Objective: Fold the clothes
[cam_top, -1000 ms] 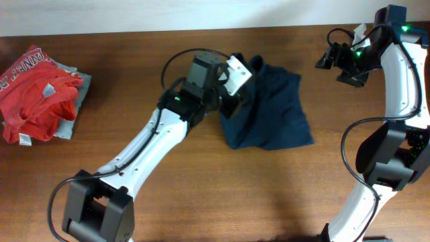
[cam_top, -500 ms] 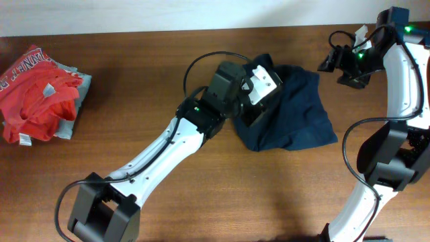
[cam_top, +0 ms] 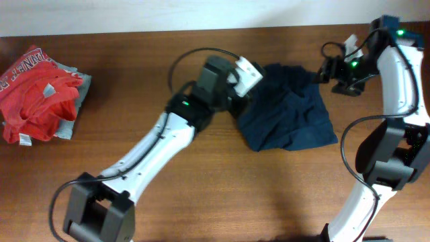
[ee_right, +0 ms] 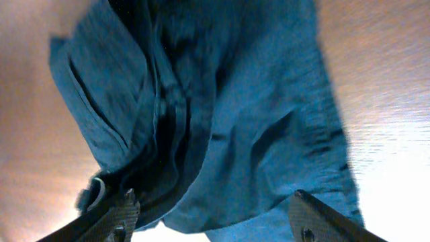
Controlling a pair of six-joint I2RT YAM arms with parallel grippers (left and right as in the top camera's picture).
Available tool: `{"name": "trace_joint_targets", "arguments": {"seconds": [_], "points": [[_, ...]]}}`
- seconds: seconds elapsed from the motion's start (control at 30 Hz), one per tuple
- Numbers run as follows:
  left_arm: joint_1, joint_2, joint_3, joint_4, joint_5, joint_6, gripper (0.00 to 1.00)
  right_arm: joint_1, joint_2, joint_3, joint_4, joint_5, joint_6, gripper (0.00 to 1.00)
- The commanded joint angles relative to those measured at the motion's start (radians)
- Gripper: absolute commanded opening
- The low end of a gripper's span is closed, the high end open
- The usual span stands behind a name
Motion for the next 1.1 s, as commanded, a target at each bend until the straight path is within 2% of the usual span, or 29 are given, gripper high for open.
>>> {"name": "trace_joint_targets", "arguments": {"seconds": [0.0,0.03,0.13,0.23,0.43,0.5,0.6,0.63,0.7,0.73,0.77,1.07], "points": [[0.094,-0.074,0.006,-0.047,-0.015,-0.046,0.01,0.071,0.004,-0.033,0.037,-0.020,0.014,0.81],[0.113,-0.074,0.006,-0.074,-0.015,-0.046,0.01,0.089,0.004,-0.036,0.058,-0.020,0.064,0.86],[0.149,-0.074,0.006,-0.134,-0.015,-0.046,0.00,0.116,0.004,-0.036,0.096,-0.024,0.132,0.92],[0.190,-0.074,0.006,-0.191,-0.016,-0.045,0.01,0.147,0.004,-0.039,0.105,-0.038,0.135,0.98],[0.208,-0.074,0.006,-0.214,-0.016,-0.045,0.01,0.211,0.008,-0.113,0.109,0.064,0.135,0.96],[0.208,-0.074,0.006,-0.216,-0.016,-0.045,0.00,0.220,0.008,-0.153,0.109,0.114,0.135,0.89],[0.208,-0.074,0.006,-0.225,-0.016,-0.045,0.01,0.206,0.008,-0.167,0.109,0.154,0.137,0.61],[0.208,-0.074,0.006,-0.226,-0.016,-0.045,0.01,0.194,0.008,-0.162,0.109,0.154,0.138,0.44],[0.208,-0.074,0.006,-0.226,-0.016,-0.045,0.00,0.172,0.007,-0.155,0.108,0.154,0.138,0.25],[0.208,-0.074,0.006,-0.226,-0.016,-0.045,0.01,0.155,0.007,-0.146,0.100,0.153,0.138,0.09],[0.208,-0.074,0.006,-0.226,-0.017,-0.045,0.00,0.145,0.007,-0.139,0.093,0.153,0.138,0.04],[0.208,-0.074,0.006,-0.233,-0.090,-0.041,0.01,0.056,0.000,-0.031,-0.012,0.158,0.126,0.04]]}}
